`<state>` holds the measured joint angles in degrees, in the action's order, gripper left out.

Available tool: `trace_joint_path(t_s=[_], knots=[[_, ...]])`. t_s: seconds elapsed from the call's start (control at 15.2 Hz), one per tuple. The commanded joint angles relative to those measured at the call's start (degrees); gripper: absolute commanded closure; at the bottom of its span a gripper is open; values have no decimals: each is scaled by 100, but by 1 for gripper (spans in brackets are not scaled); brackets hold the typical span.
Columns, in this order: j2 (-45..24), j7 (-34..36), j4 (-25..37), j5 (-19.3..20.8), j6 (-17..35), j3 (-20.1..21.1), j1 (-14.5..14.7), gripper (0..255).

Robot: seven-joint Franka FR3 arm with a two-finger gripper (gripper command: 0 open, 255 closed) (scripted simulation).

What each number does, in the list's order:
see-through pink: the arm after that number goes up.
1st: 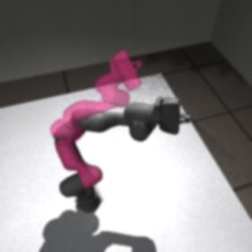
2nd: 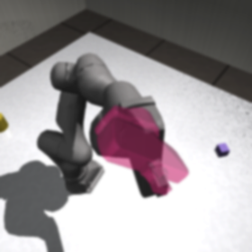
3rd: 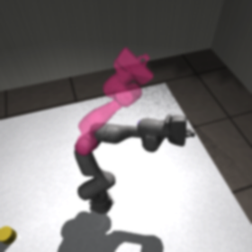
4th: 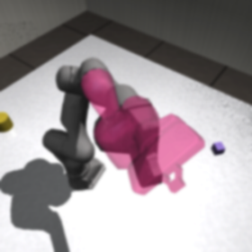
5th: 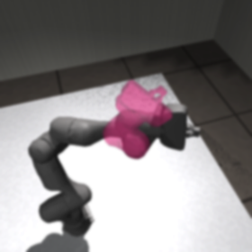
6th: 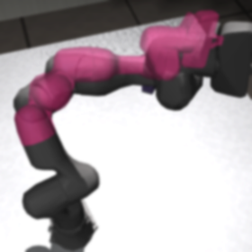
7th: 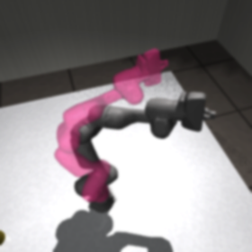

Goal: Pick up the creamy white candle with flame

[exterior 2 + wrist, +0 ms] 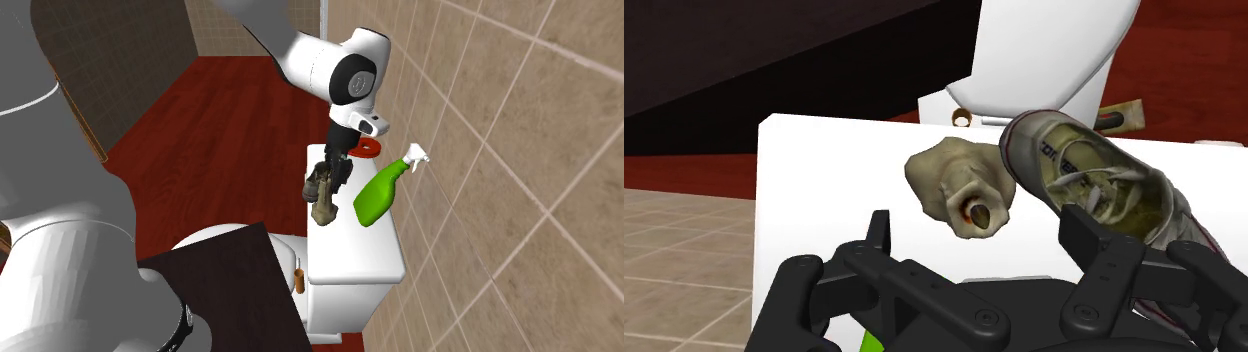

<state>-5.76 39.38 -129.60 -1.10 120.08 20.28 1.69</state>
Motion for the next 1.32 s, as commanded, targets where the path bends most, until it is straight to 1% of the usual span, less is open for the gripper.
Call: trace_joint_path(t_s=[0.0, 0.26, 0.33, 0.92, 1.25], knots=[[-127, 29, -42, 50, 160, -10, 4, 0], [-278, 66, -89, 109, 350, -21, 15, 0], [-282, 71, -92, 109, 357, -19, 18, 255], [-278, 66, -89, 109, 350, -21, 15, 255], [8, -3, 10, -1, -19, -1, -6, 255]])
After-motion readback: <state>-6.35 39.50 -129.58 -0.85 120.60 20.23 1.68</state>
